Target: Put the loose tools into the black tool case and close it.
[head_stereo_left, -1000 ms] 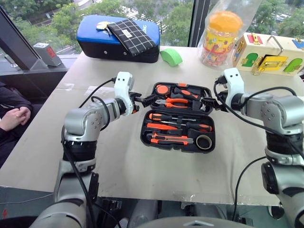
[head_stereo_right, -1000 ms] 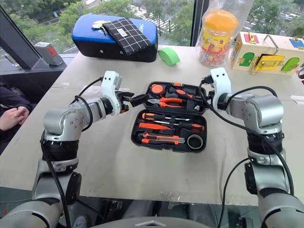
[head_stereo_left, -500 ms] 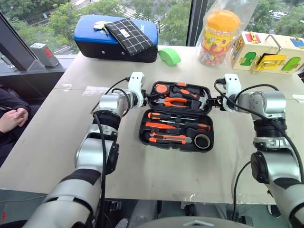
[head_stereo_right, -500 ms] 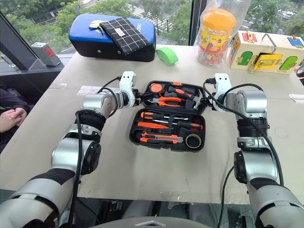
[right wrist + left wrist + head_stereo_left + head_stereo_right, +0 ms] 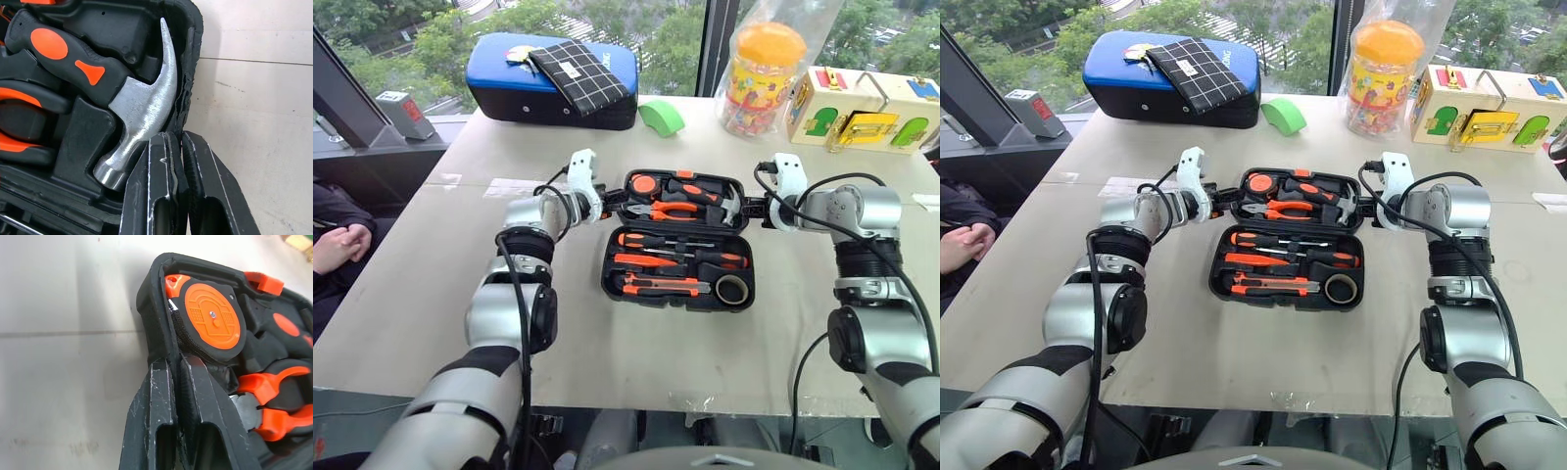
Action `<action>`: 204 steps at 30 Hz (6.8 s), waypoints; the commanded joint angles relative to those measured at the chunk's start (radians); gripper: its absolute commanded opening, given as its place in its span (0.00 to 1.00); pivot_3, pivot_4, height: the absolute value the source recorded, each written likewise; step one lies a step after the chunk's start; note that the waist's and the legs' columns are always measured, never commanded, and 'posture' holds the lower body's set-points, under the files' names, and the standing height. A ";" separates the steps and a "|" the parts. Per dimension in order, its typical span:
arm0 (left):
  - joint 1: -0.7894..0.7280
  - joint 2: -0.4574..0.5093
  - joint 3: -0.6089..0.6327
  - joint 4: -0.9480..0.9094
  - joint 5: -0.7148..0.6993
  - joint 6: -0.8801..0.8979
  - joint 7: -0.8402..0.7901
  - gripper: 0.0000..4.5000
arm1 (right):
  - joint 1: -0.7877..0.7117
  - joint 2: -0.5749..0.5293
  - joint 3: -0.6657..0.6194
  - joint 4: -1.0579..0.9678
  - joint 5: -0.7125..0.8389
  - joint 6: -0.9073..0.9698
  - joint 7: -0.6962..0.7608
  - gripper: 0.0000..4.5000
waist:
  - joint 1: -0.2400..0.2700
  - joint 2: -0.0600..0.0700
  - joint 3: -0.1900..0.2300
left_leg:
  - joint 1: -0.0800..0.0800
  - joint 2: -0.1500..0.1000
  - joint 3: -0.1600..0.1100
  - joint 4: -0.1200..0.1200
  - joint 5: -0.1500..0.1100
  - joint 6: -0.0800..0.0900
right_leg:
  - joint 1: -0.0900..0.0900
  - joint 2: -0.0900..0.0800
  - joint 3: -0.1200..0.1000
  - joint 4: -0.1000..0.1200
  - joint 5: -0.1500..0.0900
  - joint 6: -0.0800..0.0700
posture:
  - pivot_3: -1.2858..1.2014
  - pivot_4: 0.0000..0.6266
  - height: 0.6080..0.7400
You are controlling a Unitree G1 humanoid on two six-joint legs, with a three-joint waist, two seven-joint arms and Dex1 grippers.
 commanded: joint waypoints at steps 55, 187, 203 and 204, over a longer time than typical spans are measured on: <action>0.771 0.719 -0.081 -1.243 -0.354 -0.002 -0.823 0.01 | 1.008 -0.552 0.256 -1.292 0.176 -0.374 0.491 0.00 | 0.031 -0.005 0.005 | 0.004 0.007 0.002 -0.007 -0.001 0.001 | 0.001 -0.007 -0.008 -0.012 0.001 -0.006 | 0.52 0.24 1.00; 0.592 0.443 -0.595 -0.869 0.298 -0.426 -0.722 0.00 | 0.458 -0.237 0.485 -1.083 -0.039 -0.264 0.382 0.00 | 0.006 0.010 -0.015 | 0.015 0.003 -0.002 -0.001 -0.002 0.003 | 0.007 0.001 -0.003 -0.003 0.002 -0.005 | 0.52 0.24 1.00; 0.578 0.423 -0.578 -0.880 0.287 -0.378 -0.718 0.00 | 0.526 -0.306 0.577 -1.144 -0.026 -0.311 0.416 0.00 | 0.012 0.015 -0.018 | 0.017 0.003 -0.004 -0.001 -0.002 0.003 | 0.012 0.001 -0.007 -0.006 -0.001 -0.001 | 0.52 0.24 1.00; 0.577 0.423 -0.578 -0.881 0.287 -0.376 -0.718 0.00 | 0.525 -0.310 0.587 -1.135 -0.039 -0.321 0.413 0.00 | 0.012 0.014 -0.018 | 0.017 0.003 -0.004 -0.001 -0.002 0.003 | 0.012 0.001 -0.007 -0.006 -0.002 -0.002 | 0.52 0.24 1.00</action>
